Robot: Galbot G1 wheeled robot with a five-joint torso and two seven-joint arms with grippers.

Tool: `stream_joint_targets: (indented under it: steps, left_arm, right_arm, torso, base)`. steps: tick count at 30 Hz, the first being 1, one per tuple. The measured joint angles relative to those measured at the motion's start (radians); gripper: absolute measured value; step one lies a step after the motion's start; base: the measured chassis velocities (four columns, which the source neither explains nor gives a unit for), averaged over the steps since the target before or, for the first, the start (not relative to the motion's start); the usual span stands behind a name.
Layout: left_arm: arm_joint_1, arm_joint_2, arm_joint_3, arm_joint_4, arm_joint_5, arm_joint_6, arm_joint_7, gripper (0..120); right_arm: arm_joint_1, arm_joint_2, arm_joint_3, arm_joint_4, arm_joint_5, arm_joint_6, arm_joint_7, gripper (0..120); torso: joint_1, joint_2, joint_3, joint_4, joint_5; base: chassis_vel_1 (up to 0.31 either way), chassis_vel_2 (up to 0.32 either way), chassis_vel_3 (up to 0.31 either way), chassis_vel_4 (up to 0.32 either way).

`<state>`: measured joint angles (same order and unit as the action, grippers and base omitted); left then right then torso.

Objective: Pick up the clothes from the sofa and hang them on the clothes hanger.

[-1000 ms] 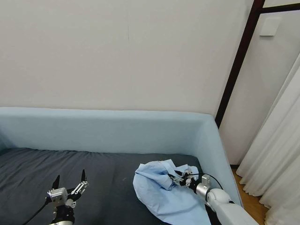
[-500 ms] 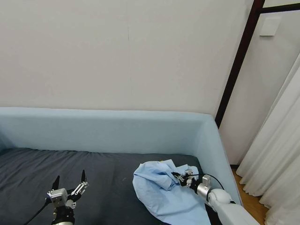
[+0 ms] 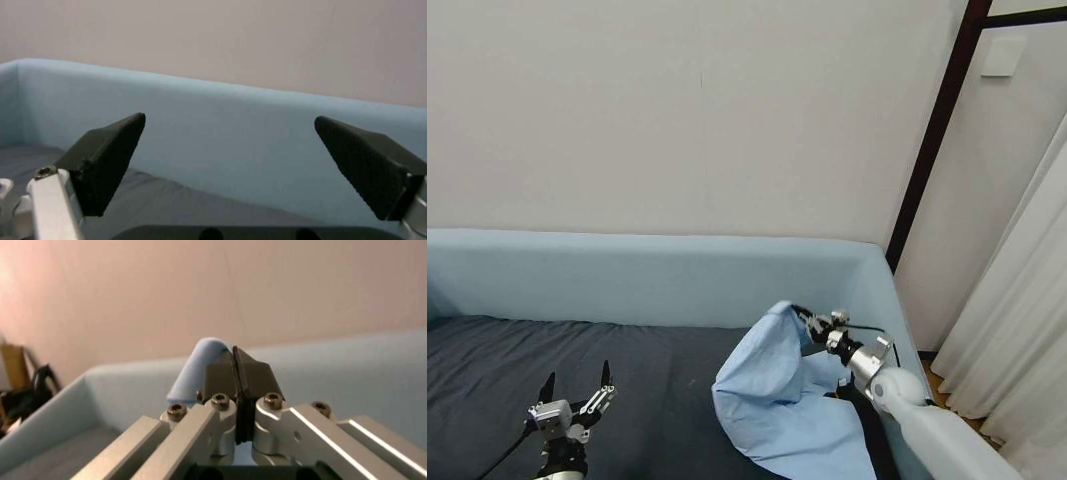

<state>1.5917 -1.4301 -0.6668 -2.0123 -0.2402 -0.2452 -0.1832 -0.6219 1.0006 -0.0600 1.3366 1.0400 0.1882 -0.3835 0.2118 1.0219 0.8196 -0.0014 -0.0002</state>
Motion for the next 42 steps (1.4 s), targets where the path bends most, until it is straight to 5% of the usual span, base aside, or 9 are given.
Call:
stream_joint_targets:
  steps: [11,22,29,36,42]
  left_arm:
    - [-0.006,0.026,0.008,-0.008,-0.024,-0.006,-0.001,100]
    - [-0.007,0.041,0.013,-0.021,-0.041,-0.009,-0.001,100]
    - [-0.008,0.043,0.016,-0.021,-0.041,-0.021,0.001,100]
    - [-0.014,0.039,0.02,-0.017,-0.034,-0.023,0.002,100]
    - [-0.016,0.036,0.021,-0.006,-0.027,-0.022,0.004,100]
  right_arm:
    - [0.146,-0.095,0.04,0.357,0.014,0.095,0.415,0]
    - [0.422,-0.203,0.058,0.388,-0.006,0.099,0.579,0]
    - [0.543,-0.315,0.076,0.464,-0.031,0.006,0.605,0]
    - [0.43,-0.325,0.025,0.599,-0.144,-0.07,0.69,0]
    - [0.165,-0.167,-0.081,0.527,-0.35,-0.054,0.703,0]
  torso:
    - [0.0,0.0,0.0,0.0002,-0.0004]
    - [0.0,0.0,0.0,0.0003,-0.0001]
    - [0.0,0.0,0.0,-0.0002,-0.0004]
    - [0.0,0.0,0.0,0.0003,-0.0008]
    - [0.0,0.0,0.0,0.0,0.0]
  base:
    - [0.0,0.0,0.0,0.0]
    - [0.0,0.0,0.0,0.0]
    - [0.0,0.0,0.0,0.0]
    - [0.0,0.0,0.0,0.0]
    - [0.0,0.0,0.0,0.0]
